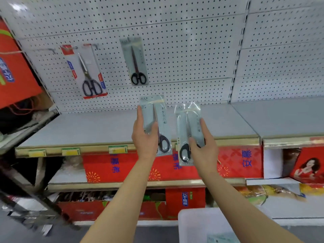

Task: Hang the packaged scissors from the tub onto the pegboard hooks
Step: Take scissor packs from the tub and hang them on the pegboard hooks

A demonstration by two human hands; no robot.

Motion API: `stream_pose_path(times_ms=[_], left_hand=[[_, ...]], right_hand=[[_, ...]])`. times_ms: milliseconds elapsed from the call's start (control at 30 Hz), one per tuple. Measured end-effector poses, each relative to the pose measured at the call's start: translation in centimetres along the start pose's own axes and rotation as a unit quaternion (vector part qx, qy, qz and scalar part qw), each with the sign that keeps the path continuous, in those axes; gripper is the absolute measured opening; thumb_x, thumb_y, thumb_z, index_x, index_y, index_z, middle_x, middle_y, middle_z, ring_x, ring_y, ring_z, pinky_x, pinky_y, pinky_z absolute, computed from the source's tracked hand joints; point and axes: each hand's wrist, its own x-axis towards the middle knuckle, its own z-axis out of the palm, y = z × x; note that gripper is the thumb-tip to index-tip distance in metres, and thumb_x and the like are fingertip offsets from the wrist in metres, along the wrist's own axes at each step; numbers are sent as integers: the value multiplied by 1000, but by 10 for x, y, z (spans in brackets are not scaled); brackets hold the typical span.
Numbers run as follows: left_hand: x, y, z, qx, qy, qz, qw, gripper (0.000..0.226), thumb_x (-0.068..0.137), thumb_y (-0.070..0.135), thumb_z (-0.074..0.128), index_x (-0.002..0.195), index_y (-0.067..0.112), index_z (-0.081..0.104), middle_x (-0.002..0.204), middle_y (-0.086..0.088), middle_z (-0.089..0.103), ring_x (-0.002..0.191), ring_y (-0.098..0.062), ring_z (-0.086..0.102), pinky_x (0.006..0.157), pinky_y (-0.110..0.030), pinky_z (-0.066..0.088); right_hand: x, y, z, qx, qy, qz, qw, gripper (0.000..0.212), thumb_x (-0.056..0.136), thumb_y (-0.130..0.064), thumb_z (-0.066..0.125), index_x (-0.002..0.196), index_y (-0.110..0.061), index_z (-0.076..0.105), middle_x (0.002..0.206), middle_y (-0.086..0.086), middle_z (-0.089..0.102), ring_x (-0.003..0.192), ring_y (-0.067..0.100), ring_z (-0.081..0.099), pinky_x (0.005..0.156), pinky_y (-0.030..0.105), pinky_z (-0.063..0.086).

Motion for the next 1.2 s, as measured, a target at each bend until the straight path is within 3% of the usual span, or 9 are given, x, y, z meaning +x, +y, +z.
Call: stream_pose_path(times_ms=[167,334,434,500,600,834,1001,1101,1201], left_hand=[[54,33,-12,-32,34,29,998,73,87,23,64,146,49,31,122,16,63,108,-20,62,96,-44,51],[100,56,-14,-48,39,56,997,73,86,24,62,146,51,30,125,15,62,107,-27,63,92,-49,53],[128,61,-10,-55,34,58,996,74,86,25,62,143,56,28,129,6,62,107,-34,62,89,-50,54],[149,59,-6,-69,27,52,996,74,86,24,62,144,54,29,120,3,66,94,-29,65,79,-36,57],[175,52,0,-81,20,51,995,74,88,16,62,149,43,31,107,8,66,65,-9,51,57,-13,44],[225,30,11,-88,13,28,996,75,85,26,63,146,52,28,105,7,65,87,-20,62,77,-36,57],[238,23,15,-88,14,45,995,72,88,22,64,149,41,32,106,31,54,104,-10,60,86,-25,51],[242,17,16,-68,9,54,996,71,89,24,62,150,41,30,108,25,54,105,-10,58,85,-25,51],[246,9,19,-31,5,71,997,70,92,25,62,151,40,27,108,14,52,93,7,51,75,-11,41]], right_hand=[[31,-53,24,36,15,-33,999,63,87,-12,61,141,-40,43,125,-30,47,120,-4,47,103,19,36],[61,-88,48,69,27,-68,995,61,86,-11,62,140,-37,46,134,-24,50,118,-18,43,100,6,33],[75,-104,64,94,36,-80,992,60,86,-10,62,139,-35,48,135,-21,51,123,-12,44,109,21,36],[83,-111,75,97,39,-87,991,60,86,-9,62,138,-36,49,135,-21,52,126,-6,45,110,30,38],[93,-114,90,102,43,-88,990,60,86,-11,63,137,-39,49,134,-20,52,125,-1,49,107,34,42],[111,-108,119,109,45,-96,988,60,86,-12,65,133,-46,49,130,-13,59,120,10,56,100,40,49],[122,-105,133,103,43,-88,990,61,85,-15,65,129,-54,48,128,-11,61,118,11,58,99,41,50],[126,-105,141,106,44,-85,990,61,85,-14,65,130,-52,49,127,-6,62,118,14,58,98,42,50],[129,-107,149,107,40,-86,990,61,85,-15,66,130,-53,48,125,-6,63,116,14,59,97,41,51]])
